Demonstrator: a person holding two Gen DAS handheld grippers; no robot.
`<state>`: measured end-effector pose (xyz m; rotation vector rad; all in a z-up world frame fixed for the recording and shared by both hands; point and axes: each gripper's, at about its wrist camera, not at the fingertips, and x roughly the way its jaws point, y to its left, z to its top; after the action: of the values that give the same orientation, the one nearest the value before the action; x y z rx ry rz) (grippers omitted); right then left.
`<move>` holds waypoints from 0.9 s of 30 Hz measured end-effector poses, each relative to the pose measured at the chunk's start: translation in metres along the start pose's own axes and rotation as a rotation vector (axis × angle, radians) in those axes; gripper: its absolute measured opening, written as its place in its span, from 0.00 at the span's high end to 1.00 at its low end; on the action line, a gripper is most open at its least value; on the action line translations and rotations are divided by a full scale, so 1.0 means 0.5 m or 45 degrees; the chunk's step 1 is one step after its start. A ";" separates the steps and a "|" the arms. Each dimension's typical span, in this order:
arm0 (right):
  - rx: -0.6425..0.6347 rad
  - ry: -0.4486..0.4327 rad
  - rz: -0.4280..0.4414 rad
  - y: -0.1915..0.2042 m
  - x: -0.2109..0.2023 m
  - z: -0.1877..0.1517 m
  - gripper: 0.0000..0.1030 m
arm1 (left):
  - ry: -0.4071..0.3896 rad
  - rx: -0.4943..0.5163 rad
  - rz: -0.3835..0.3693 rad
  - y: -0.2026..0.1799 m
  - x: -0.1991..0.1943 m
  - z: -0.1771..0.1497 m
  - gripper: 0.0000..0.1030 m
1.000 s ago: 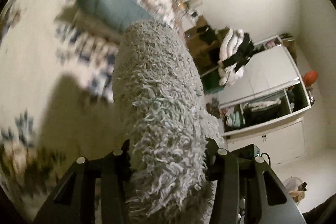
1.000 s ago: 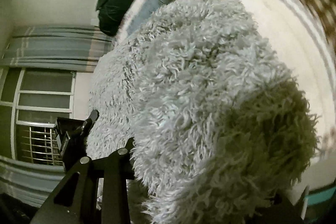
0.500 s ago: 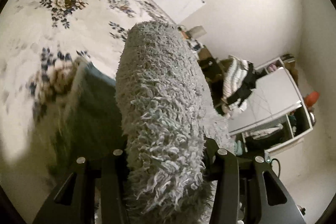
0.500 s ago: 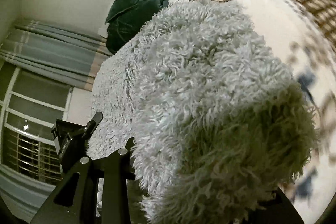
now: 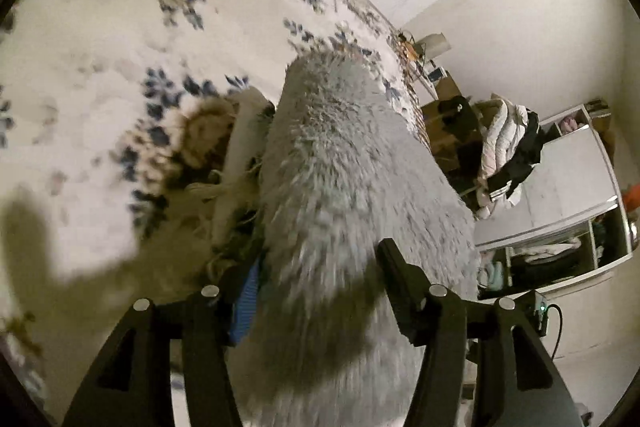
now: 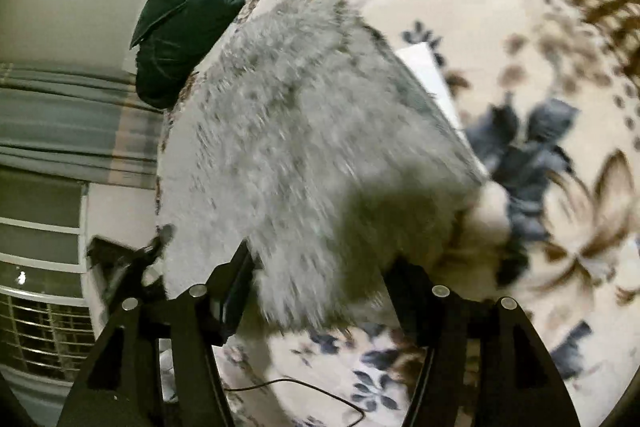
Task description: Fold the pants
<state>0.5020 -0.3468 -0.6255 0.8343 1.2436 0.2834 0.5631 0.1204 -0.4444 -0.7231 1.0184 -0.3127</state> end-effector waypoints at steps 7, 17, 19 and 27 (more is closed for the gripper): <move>0.026 -0.071 -0.092 -0.050 0.005 -0.022 0.38 | 0.055 0.047 0.153 0.040 0.037 -0.038 0.42; 0.029 -0.031 -0.198 -0.077 0.055 -0.007 0.36 | 0.038 0.165 0.266 0.001 0.019 -0.053 0.26; -0.035 -0.062 -0.299 -0.035 0.024 -0.015 0.22 | -0.005 0.242 0.339 -0.049 -0.011 -0.060 0.26; -0.407 -0.292 -0.803 0.136 -0.078 -0.104 0.00 | -0.081 0.459 0.589 -0.214 -0.065 -0.116 0.06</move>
<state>0.4580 -0.3034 -0.5547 0.1692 1.1440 -0.1225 0.5060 0.0372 -0.3691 -0.1607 1.0027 -0.0643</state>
